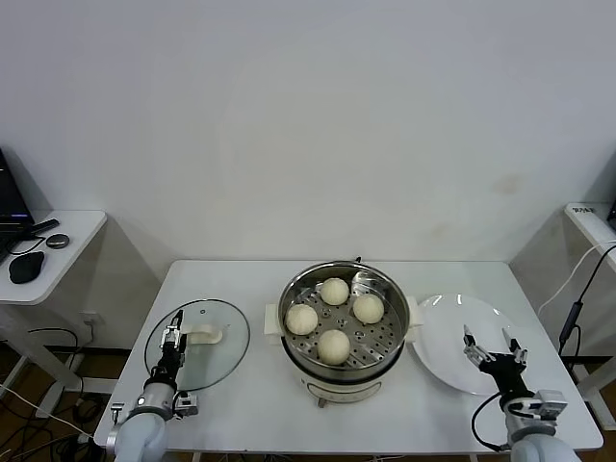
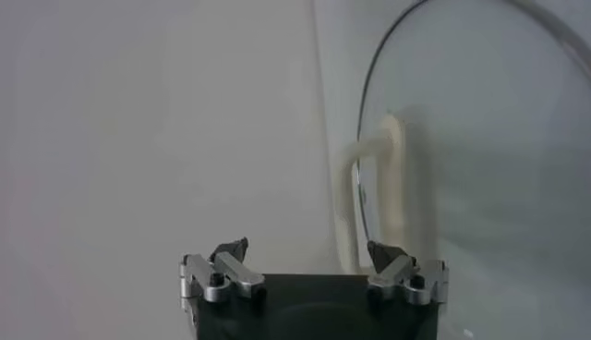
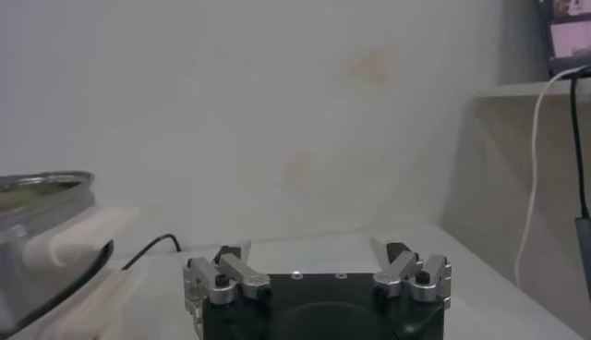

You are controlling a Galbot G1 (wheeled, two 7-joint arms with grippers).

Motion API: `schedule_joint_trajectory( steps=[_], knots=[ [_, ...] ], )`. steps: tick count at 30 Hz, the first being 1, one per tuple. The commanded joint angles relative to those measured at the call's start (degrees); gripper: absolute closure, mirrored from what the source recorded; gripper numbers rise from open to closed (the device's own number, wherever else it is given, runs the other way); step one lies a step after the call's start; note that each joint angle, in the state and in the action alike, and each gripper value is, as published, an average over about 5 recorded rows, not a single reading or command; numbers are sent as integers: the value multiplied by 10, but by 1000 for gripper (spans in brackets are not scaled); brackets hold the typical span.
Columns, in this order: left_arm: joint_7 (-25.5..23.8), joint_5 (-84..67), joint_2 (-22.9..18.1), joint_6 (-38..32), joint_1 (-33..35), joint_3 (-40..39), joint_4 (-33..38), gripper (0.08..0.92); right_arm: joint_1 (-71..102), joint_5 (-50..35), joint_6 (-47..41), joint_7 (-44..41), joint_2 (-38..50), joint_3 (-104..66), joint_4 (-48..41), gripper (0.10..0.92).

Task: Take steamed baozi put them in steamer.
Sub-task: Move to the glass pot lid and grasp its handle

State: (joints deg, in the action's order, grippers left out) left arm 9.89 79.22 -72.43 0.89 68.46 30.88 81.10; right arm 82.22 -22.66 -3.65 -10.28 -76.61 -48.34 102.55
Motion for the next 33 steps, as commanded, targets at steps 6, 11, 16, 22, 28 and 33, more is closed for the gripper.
schedule_joint_trajectory(
  steps=[6,11,16,22,28,33],
  knots=[
    [11,-2,-13,3,-32,-4,-34,177,5,1,9,-4,-1,0,-9,203],
    [20,-3,-15,3,-46,-3,-54,177,4,1,10,-4,-1,0,-11,203],
    [18,-3,-14,2,-57,-1,-73,177,4,1,12,-5,-2,0,-13,203],
    [21,-12,-12,-2,-69,-1,-88,177,3,1,15,-6,-4,1,-18,203],
    [22,-30,-10,-4,-75,-5,-91,177,3,1,17,-7,-5,1,-20,203],
    [14,-35,-6,-15,-76,-5,-94,181,3,3,21,-7,-5,1,-25,203]
  ],
)
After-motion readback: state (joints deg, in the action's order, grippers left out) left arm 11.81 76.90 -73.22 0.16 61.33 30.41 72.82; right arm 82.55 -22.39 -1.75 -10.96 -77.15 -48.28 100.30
